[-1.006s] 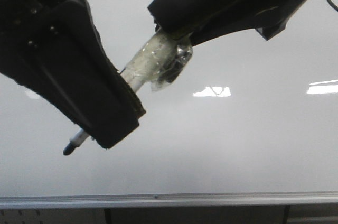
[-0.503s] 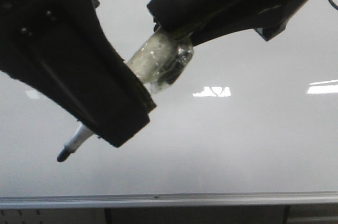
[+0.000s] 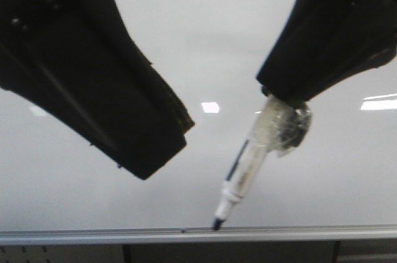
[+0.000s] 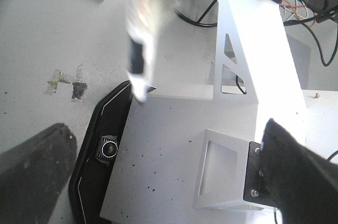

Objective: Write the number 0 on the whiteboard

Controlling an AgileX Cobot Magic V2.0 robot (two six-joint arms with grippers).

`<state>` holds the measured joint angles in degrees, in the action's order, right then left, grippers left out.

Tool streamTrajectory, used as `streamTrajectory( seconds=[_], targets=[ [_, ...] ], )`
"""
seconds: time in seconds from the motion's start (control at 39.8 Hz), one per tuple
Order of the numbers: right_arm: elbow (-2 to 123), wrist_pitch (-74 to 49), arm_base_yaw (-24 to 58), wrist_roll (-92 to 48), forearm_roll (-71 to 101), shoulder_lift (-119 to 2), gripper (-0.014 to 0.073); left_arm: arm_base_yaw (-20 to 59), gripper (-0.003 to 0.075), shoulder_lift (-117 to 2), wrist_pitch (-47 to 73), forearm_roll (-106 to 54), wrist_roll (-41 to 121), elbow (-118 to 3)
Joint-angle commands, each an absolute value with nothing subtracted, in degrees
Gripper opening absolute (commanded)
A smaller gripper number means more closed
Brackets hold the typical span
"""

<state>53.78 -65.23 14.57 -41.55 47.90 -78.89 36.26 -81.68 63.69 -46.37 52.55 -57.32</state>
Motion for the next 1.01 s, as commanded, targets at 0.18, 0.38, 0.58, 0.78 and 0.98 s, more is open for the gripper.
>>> streamTrajectory(
  seconds=[0.18, 0.38, 0.58, 0.78, 0.98],
  targets=[
    [58.6, -52.5, 3.7, -32.8, 34.6, -71.1, -0.0058, 36.6, 0.0579, -79.8, 64.3, -49.7, 52.8, -59.0],
    [64.3, -44.6, 1.6, -31.2, 29.9, -67.9, -0.0058, 36.6, 0.0282, -79.8, 64.5, -49.7, 52.8, -59.0],
    [70.3, -46.2, 1.7, -31.1, 29.8, -68.5, -0.0058, 36.6, 0.0042, -79.8, 64.5, -49.7, 52.8, -59.0],
    [77.1, -50.0, 1.7, -29.2, 28.6, -73.1, -0.0058, 36.6, -0.0020, -79.8, 64.5, -49.7, 52.8, -59.0],
    [85.1, -49.9, 1.7, -25.9, 23.5, -80.0, -0.0058, 36.6, -0.0020, -79.8, 64.5, -49.7, 52.8, -59.0]
  ],
)
